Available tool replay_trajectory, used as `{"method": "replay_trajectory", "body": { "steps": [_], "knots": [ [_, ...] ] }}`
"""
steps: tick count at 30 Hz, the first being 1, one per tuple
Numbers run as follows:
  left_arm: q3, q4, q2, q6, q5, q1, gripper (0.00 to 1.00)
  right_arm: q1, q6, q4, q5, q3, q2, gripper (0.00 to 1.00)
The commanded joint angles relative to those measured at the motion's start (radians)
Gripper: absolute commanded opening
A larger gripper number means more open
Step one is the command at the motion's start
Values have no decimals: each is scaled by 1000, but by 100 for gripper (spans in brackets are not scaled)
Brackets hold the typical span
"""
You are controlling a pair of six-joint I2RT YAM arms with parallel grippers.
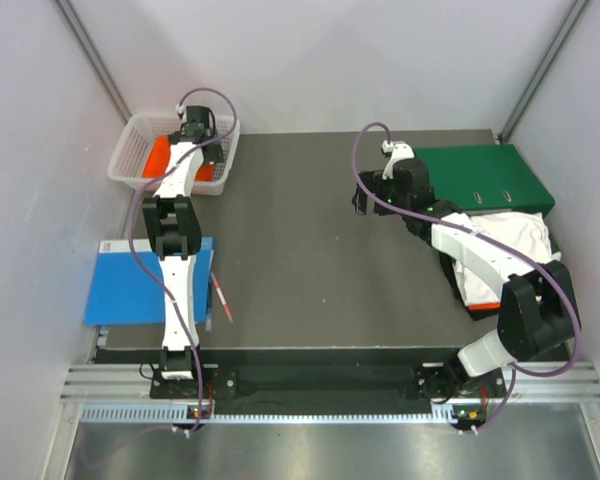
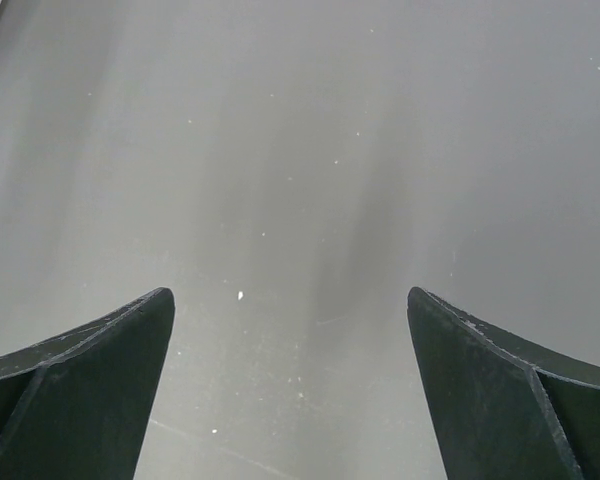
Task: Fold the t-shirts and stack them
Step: Grab crumpled tshirt from bin with the left arm, then move the tshirt to the center of the board
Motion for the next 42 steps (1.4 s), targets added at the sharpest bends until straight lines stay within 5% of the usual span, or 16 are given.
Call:
{"method": "replay_trajectory", "body": {
  "steps": [1, 5, 6, 8, 9, 10, 28, 35, 42],
  "knots": [
    [45, -87, 35, -33, 5, 41, 99, -23, -1, 6, -21, 22, -31, 100],
    [45, -115, 35, -38, 9, 65, 94, -40, 2, 7, -64, 27, -28, 100],
    [48, -122, 38, -43, 28, 70, 75, -42, 3, 10, -77, 27, -27, 100],
    [47, -136, 44, -59, 61, 79, 54, -54, 13, 13, -91, 29, -22, 100],
    [45, -138, 47, -69, 62, 81, 14, -57, 17, 15, -113, 30, -22, 100],
    [45, -139, 43, -72, 59, 82, 0, -63, 19, 15, -123, 30, -21, 100],
    [-126, 92, -534, -40, 222, -5, 0, -72, 34, 52, -147, -53, -62, 100],
    [-188, 25, -629, 22, 224, -327, 0, -89, 69, 32, -79, -50, -97, 100],
    [-679, 121, -724, -45, 167, -553, 0, -138, 92, -3, -31, -85, -201, 100]
  ]
}}
